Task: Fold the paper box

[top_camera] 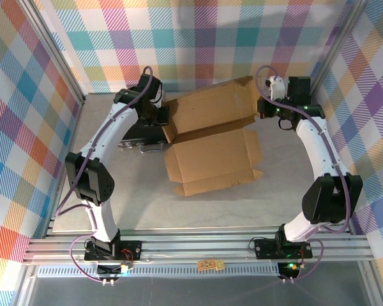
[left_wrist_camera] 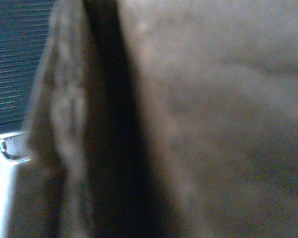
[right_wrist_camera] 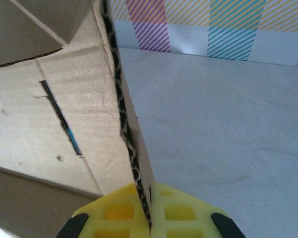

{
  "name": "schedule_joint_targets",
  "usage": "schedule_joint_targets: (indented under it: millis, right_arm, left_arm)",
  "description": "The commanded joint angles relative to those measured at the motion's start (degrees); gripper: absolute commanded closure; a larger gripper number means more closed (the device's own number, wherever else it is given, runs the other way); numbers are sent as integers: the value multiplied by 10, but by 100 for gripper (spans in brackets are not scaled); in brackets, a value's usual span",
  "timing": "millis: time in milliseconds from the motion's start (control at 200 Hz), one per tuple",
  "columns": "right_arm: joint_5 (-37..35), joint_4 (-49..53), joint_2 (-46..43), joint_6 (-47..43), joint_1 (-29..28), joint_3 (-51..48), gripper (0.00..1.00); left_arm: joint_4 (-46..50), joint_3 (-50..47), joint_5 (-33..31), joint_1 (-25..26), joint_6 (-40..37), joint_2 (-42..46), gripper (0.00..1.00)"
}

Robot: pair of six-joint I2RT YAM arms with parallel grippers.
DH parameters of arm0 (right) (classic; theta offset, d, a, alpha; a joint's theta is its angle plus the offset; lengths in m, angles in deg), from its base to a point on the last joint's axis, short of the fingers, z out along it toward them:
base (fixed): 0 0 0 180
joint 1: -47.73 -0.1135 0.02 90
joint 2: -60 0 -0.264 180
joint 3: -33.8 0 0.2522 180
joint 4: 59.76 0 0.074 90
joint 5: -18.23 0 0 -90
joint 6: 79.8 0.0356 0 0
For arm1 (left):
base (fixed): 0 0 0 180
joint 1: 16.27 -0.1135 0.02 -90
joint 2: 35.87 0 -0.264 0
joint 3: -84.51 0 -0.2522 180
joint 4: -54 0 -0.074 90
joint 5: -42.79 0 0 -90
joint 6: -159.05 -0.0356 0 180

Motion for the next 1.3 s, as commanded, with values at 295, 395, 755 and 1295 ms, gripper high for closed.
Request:
schedule_joint_targets:
  millis: [295, 395, 755, 1295]
  right_arm:
    - [-169, 66, -63, 57, -99, 24, 100]
    - [-328, 79, -54, 59, -154, 32, 100]
    - [-654, 96, 6, 115, -325, 77, 100]
    - [-554, 128, 18, 73, -354, 154, 91]
  left_arm:
    - [39, 61, 1, -9, 78, -29, 100]
    - [50, 76, 7, -9, 91, -36, 100]
    - [71, 85, 18, -8, 99, -35, 100]
    - [35, 33, 22, -8, 59, -6, 100]
